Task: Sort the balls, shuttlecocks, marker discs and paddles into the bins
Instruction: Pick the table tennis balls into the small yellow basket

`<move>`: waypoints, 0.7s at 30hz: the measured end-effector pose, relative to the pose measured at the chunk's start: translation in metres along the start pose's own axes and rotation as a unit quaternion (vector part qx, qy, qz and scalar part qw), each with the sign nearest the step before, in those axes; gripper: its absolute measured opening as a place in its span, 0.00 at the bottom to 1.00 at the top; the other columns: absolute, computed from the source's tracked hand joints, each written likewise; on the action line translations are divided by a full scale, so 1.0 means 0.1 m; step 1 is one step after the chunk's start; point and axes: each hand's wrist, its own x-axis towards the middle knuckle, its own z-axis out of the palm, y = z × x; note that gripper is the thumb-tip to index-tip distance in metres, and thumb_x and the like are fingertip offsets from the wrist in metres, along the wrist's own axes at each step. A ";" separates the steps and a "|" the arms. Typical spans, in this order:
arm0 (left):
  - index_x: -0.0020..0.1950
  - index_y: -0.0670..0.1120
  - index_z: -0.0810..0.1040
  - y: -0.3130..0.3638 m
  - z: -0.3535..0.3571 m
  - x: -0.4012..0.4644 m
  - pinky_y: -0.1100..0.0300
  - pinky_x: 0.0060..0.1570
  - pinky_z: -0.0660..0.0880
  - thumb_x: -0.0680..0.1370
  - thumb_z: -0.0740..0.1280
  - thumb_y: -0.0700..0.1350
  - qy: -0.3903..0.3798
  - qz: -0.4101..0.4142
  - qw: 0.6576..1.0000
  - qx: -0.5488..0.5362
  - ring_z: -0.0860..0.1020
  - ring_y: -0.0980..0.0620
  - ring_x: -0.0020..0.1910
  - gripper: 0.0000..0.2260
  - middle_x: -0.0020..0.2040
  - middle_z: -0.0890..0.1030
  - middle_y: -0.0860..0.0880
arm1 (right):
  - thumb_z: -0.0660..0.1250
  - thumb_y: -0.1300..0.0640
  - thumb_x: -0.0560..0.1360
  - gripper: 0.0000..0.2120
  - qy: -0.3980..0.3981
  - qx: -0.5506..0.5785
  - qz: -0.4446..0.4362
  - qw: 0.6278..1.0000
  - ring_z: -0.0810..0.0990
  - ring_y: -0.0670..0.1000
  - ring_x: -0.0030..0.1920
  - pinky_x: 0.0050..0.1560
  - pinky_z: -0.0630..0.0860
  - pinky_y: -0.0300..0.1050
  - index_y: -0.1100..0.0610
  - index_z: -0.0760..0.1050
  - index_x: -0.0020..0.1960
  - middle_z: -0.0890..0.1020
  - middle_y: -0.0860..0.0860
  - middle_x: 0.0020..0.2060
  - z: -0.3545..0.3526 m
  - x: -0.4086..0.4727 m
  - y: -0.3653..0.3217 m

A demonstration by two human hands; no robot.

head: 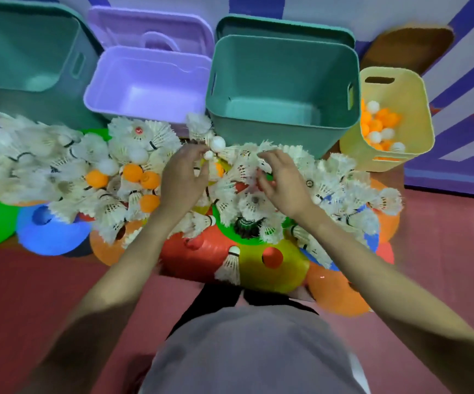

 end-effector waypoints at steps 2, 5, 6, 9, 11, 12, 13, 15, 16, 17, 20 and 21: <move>0.62 0.42 0.77 -0.28 -0.25 -0.17 0.54 0.50 0.74 0.78 0.65 0.41 0.012 -0.026 0.999 0.024 0.78 0.46 0.53 0.12 0.56 0.79 0.44 | 0.63 0.61 0.77 0.17 -0.024 0.002 -0.025 0.999 0.74 0.59 0.58 0.59 0.68 0.46 0.64 0.71 0.65 0.76 0.60 0.57 0.14 0.09 -0.24; 0.63 0.43 0.77 -0.63 -0.56 -0.38 0.51 0.51 0.75 0.79 0.65 0.41 0.025 -0.068 0.997 0.038 0.78 0.45 0.54 0.12 0.57 0.78 0.44 | 0.64 0.63 0.76 0.17 -0.059 0.008 -0.064 0.996 0.75 0.61 0.56 0.56 0.71 0.50 0.65 0.72 0.63 0.76 0.61 0.54 0.36 0.18 -0.56; 0.63 0.43 0.77 -0.74 -0.63 -0.43 0.50 0.51 0.75 0.79 0.65 0.42 0.027 -0.076 0.996 0.042 0.77 0.45 0.54 0.12 0.58 0.78 0.44 | 0.64 0.63 0.75 0.17 -0.066 0.013 -0.073 0.995 0.75 0.61 0.56 0.55 0.71 0.50 0.65 0.72 0.63 0.76 0.61 0.54 0.43 0.20 -0.66; 0.65 0.43 0.76 -1.06 -0.79 -0.48 0.49 0.54 0.73 0.80 0.65 0.42 0.014 -0.098 0.994 0.054 0.76 0.44 0.57 0.14 0.60 0.78 0.44 | 0.65 0.61 0.76 0.18 -0.089 0.017 -0.101 0.991 0.74 0.61 0.58 0.58 0.70 0.50 0.65 0.72 0.64 0.76 0.61 0.56 0.64 0.26 -0.96; 0.66 0.42 0.75 -1.20 -0.85 -0.45 0.50 0.55 0.73 0.79 0.66 0.41 0.001 -0.091 0.994 0.058 0.76 0.43 0.59 0.15 0.61 0.78 0.43 | 0.66 0.59 0.76 0.19 -0.108 0.015 -0.114 0.987 0.74 0.61 0.59 0.59 0.72 0.52 0.65 0.71 0.65 0.76 0.61 0.57 0.77 0.30 -1.14; 0.66 0.42 0.75 -1.25 -0.86 -0.43 0.52 0.56 0.73 0.79 0.67 0.42 -0.003 -0.084 0.995 0.057 0.76 0.43 0.59 0.15 0.61 0.78 0.43 | 0.67 0.58 0.76 0.20 -0.113 0.012 -0.119 0.986 0.74 0.62 0.59 0.59 0.72 0.53 0.65 0.71 0.65 0.76 0.61 0.58 0.84 0.32 -1.22; 0.65 0.42 0.75 -1.27 -0.87 -0.40 0.54 0.56 0.71 0.79 0.67 0.42 -0.006 -0.079 0.995 0.053 0.76 0.44 0.59 0.15 0.61 0.78 0.43 | 0.67 0.58 0.76 0.21 -0.118 0.007 -0.120 0.986 0.74 0.62 0.59 0.59 0.72 0.54 0.65 0.71 0.66 0.76 0.62 0.58 0.90 0.34 -1.29; 0.64 0.42 0.76 -1.29 -0.87 -0.34 0.59 0.55 0.69 0.78 0.68 0.42 -0.011 -0.080 0.996 0.043 0.75 0.45 0.59 0.15 0.61 0.78 0.43 | 0.68 0.57 0.75 0.23 -0.126 -0.007 -0.120 0.985 0.74 0.62 0.58 0.59 0.71 0.54 0.65 0.70 0.67 0.76 0.61 0.57 1.01 0.41 -1.41; 0.64 0.42 0.76 -1.30 -0.86 -0.31 0.60 0.55 0.68 0.78 0.69 0.42 -0.015 -0.082 0.996 0.040 0.75 0.45 0.59 0.15 0.61 0.78 0.43 | 0.68 0.56 0.76 0.23 -0.129 -0.016 -0.117 0.984 0.73 0.62 0.59 0.59 0.70 0.53 0.65 0.70 0.67 0.76 0.61 0.57 1.05 0.46 -1.45; 0.64 0.41 0.76 -1.31 -0.86 -0.28 0.59 0.55 0.68 0.77 0.69 0.41 -0.019 -0.079 0.996 0.039 0.75 0.45 0.59 0.15 0.60 0.78 0.43 | 0.67 0.55 0.76 0.24 -0.135 -0.028 -0.114 0.984 0.72 0.61 0.59 0.61 0.69 0.52 0.64 0.69 0.68 0.76 0.60 0.58 1.09 0.51 -1.48; 0.62 0.40 0.76 -1.36 -0.82 -0.23 0.56 0.55 0.70 0.76 0.70 0.40 -0.036 -0.059 0.996 0.055 0.75 0.43 0.59 0.15 0.59 0.78 0.42 | 0.67 0.52 0.76 0.25 -0.146 -0.074 -0.109 0.980 0.70 0.60 0.62 0.63 0.65 0.50 0.61 0.68 0.69 0.76 0.58 0.60 1.21 0.65 -1.51; 0.62 0.40 0.76 -1.38 -0.80 -0.22 0.54 0.56 0.71 0.76 0.70 0.40 -0.042 -0.057 0.996 0.060 0.75 0.43 0.59 0.16 0.59 0.77 0.42 | 0.67 0.51 0.76 0.25 -0.148 -0.090 -0.106 0.979 0.70 0.59 0.62 0.64 0.65 0.50 0.60 0.68 0.69 0.76 0.57 0.61 1.24 0.68 -1.51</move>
